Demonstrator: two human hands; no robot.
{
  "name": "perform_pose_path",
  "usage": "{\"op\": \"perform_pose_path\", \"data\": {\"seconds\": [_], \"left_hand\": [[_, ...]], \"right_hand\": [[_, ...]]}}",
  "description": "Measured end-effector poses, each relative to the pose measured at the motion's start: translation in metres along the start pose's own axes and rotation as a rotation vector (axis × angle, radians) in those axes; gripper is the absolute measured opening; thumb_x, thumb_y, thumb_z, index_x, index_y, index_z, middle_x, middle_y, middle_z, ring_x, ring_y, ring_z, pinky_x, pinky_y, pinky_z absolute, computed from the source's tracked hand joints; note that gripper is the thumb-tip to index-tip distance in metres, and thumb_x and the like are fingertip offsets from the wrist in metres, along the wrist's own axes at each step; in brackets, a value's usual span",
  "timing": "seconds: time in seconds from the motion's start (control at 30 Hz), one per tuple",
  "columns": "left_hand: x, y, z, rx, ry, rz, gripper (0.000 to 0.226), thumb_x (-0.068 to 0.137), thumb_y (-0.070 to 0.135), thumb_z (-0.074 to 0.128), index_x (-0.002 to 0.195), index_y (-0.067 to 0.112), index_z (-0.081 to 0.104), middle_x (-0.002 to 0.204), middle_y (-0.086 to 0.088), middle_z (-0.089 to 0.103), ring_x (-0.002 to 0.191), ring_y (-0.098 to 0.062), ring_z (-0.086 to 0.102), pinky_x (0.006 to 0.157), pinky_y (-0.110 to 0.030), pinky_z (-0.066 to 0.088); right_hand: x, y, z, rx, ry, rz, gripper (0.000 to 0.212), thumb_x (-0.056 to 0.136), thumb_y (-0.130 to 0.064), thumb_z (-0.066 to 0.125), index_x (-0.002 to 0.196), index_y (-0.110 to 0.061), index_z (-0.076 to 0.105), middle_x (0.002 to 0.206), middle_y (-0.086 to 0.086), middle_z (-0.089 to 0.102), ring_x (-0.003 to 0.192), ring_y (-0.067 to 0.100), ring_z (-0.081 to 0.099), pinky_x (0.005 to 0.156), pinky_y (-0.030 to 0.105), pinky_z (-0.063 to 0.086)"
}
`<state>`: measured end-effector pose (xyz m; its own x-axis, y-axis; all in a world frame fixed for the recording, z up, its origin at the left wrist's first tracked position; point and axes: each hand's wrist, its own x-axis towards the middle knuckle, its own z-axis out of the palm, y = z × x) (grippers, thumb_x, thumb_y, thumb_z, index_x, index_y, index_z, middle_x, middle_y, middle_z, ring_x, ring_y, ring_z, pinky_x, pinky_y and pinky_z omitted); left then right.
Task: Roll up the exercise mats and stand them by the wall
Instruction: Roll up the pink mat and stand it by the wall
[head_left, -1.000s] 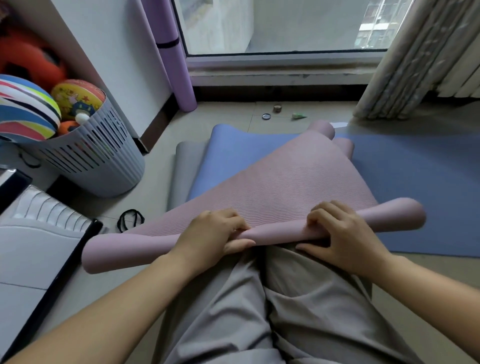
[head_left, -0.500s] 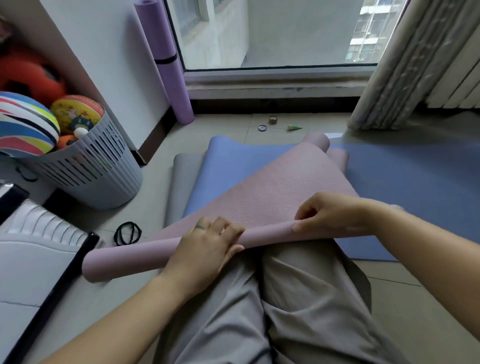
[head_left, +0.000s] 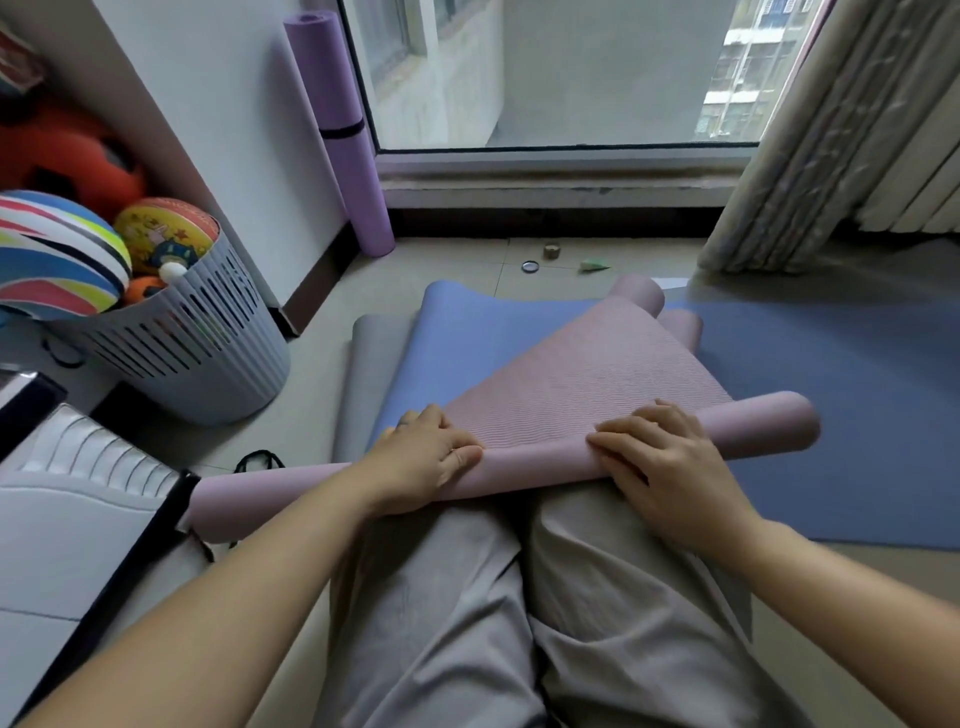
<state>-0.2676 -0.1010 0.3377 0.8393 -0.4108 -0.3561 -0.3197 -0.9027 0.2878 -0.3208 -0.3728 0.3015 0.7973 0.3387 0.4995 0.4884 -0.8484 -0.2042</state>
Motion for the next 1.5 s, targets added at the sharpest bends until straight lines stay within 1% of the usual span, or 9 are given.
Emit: {"op": "perform_pose_path", "data": {"seconds": [0.13, 0.27, 0.4, 0.5, 0.63, 0.93, 1.1, 1.3, 1.5], "left_hand": [[-0.012, -0.001, 0.011, 0.099, 0.258, 0.091, 0.042, 0.095, 0.051, 0.031, 0.129, 0.037, 0.052, 0.109, 0.003, 0.054, 0.103, -0.021, 0.056, 0.082, -0.032, 0.039], [-0.034, -0.003, 0.032, 0.175, 0.613, 0.224, 0.020, 0.089, 0.046, 0.044, 0.096, 0.028, 0.050, 0.088, 0.005, 0.061, 0.070, -0.021, 0.058, 0.056, -0.030, 0.046], [-0.037, -0.005, 0.032, 0.250, 0.560, 0.207, 0.030, 0.078, 0.046, 0.050, 0.102, 0.027, 0.053, 0.095, 0.004, 0.064, 0.083, -0.021, 0.060, 0.077, -0.032, 0.043], [-0.032, 0.003, 0.021, 0.297, 0.492, 0.197, 0.027, 0.072, 0.033, 0.062, 0.096, 0.020, 0.064, 0.088, -0.001, 0.066, 0.080, -0.027, 0.065, 0.070, -0.033, 0.051], [-0.031, 0.010, 0.005, 0.393, 0.351, 0.174, 0.030, 0.095, 0.030, 0.051, 0.122, 0.018, 0.053, 0.121, -0.003, 0.059, 0.111, -0.028, 0.055, 0.087, -0.033, 0.041], [-0.068, 0.034, -0.038, 0.457, 0.308, 0.278, 0.029, 0.099, 0.039, 0.041, 0.126, 0.029, 0.046, 0.126, 0.009, 0.054, 0.109, -0.020, 0.055, 0.077, -0.031, 0.038], [-0.077, 0.041, -0.006, 0.417, 0.143, 0.315, 0.020, 0.098, 0.037, 0.042, 0.115, 0.029, 0.050, 0.118, 0.006, 0.057, 0.108, -0.020, 0.054, 0.077, -0.033, 0.038], [-0.061, 0.027, -0.009, 0.153, -0.114, 0.296, 0.025, 0.098, 0.035, 0.046, 0.111, 0.019, 0.059, 0.109, 0.003, 0.059, 0.102, -0.015, 0.053, 0.091, -0.034, 0.041], [-0.057, 0.030, -0.011, 0.167, -0.124, 0.202, 0.032, 0.100, 0.042, 0.040, 0.122, 0.027, 0.058, 0.116, 0.002, 0.041, 0.114, -0.016, 0.034, 0.100, -0.028, 0.027]], "right_hand": [[0.010, 0.001, -0.015, -0.029, -0.368, 0.029, 0.045, 0.072, -0.023, 0.066, 0.116, -0.014, 0.067, 0.114, -0.001, 0.068, 0.096, 0.026, 0.059, 0.082, 0.041, 0.054], [0.028, 0.001, -0.027, -0.019, -0.565, 0.074, 0.045, 0.083, -0.023, 0.061, 0.128, -0.025, 0.059, 0.130, -0.007, 0.052, 0.114, 0.021, 0.051, 0.092, 0.036, 0.045], [0.045, 0.003, -0.030, -0.001, -0.635, 0.114, 0.040, 0.077, -0.023, 0.059, 0.117, -0.026, 0.065, 0.112, -0.005, 0.059, 0.100, 0.021, 0.058, 0.078, 0.030, 0.045], [0.060, -0.010, -0.029, -0.185, -0.738, 0.076, 0.025, 0.076, -0.022, 0.057, 0.101, -0.021, 0.063, 0.099, -0.002, 0.055, 0.090, 0.021, 0.058, 0.065, 0.028, 0.039], [0.065, -0.027, -0.026, -0.298, -0.780, -0.022, 0.010, 0.076, -0.023, 0.057, 0.084, -0.017, 0.058, 0.088, 0.003, 0.054, 0.081, 0.025, 0.057, 0.065, 0.031, 0.044], [0.071, -0.023, -0.097, -0.328, -0.735, -0.109, 0.033, 0.056, -0.052, 0.044, 0.057, -0.019, 0.050, 0.050, -0.003, 0.050, 0.052, 0.013, 0.051, 0.052, 0.033, 0.045], [0.032, -0.048, -0.093, -0.235, -0.942, -0.005, 0.019, 0.073, -0.036, 0.058, 0.071, -0.017, 0.055, 0.069, -0.002, 0.057, 0.060, 0.016, 0.046, 0.054, 0.030, 0.039], [-0.002, -0.066, -0.079, -0.183, -0.807, 0.091, 0.034, 0.089, -0.022, 0.050, 0.120, -0.025, 0.036, 0.111, 0.001, 0.054, 0.093, 0.027, 0.057, 0.072, 0.038, 0.043], [-0.003, -0.066, -0.065, -0.191, -0.714, 0.172, 0.041, 0.092, -0.046, 0.053, 0.126, -0.025, 0.044, 0.126, -0.003, 0.049, 0.109, 0.022, 0.054, 0.086, 0.032, 0.042]]}}
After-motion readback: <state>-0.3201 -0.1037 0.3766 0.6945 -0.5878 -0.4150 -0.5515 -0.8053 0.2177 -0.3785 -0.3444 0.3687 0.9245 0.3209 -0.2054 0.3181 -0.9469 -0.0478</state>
